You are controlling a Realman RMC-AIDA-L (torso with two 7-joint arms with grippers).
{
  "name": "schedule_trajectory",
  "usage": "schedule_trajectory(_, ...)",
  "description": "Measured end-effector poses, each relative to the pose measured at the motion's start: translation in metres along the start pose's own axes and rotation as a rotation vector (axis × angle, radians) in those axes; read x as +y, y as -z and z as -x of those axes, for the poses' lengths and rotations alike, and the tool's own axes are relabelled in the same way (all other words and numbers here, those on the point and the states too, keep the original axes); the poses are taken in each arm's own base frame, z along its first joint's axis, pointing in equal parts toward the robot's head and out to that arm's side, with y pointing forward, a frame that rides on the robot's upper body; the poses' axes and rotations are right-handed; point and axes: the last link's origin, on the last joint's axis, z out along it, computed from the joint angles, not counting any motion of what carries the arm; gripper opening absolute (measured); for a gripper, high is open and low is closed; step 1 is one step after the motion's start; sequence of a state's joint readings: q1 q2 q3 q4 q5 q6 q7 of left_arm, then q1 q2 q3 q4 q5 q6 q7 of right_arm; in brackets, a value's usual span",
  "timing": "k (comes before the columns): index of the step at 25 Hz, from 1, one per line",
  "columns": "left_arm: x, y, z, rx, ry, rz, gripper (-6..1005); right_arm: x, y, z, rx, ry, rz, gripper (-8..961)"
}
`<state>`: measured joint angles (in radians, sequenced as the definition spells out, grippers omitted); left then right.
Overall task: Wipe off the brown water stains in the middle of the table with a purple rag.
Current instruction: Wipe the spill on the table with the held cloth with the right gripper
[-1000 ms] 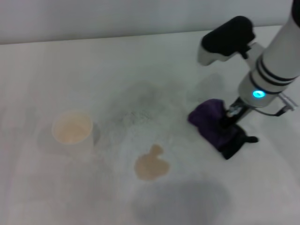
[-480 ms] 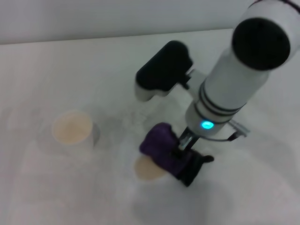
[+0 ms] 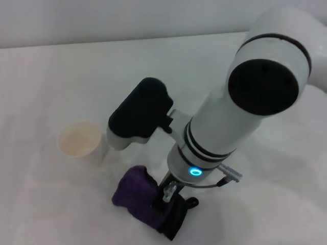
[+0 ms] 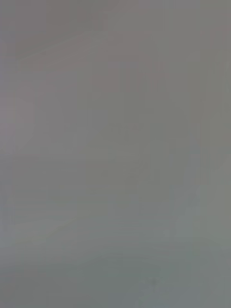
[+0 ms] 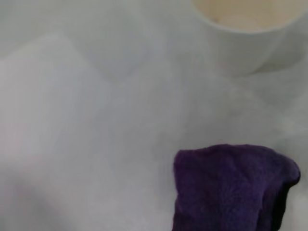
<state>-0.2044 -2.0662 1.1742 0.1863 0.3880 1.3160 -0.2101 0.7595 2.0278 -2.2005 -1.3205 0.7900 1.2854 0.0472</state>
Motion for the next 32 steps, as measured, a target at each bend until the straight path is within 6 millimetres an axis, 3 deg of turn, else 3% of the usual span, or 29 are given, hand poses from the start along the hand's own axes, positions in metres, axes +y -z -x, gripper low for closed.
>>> schedule_trajectory(5, 0.000, -0.001, 0.000, -0.003, -0.001, 0.001, 877, -0.012, 0.000, 0.002, -0.001, -0.020, -0.036, 114)
schedule_trajectory(14, -0.001, -0.001, 0.000, -0.005, -0.054, -0.004, 876, -0.070, 0.022, -0.008, 0.003, -0.173, -0.207, 115)
schedule_trajectory(19, -0.001, -0.002, 0.000, -0.003, -0.053, -0.007, 877, -0.090, 0.020, -0.019, 0.035, -0.240, -0.247, 115)
schedule_trajectory(22, -0.001, -0.002, 0.000, -0.002, -0.053, -0.007, 876, -0.083, 0.013, -0.021, 0.044, -0.226, -0.215, 115)
schedule_trajectory(28, 0.000, -0.004, -0.001, 0.001, -0.050, -0.005, 876, -0.037, 0.002, -0.008, 0.009, -0.114, -0.045, 115)
schedule_trajectory(32, -0.001, -0.004, -0.001, 0.001, -0.048, -0.005, 877, -0.017, 0.000, -0.004, -0.010, -0.070, 0.012, 115)
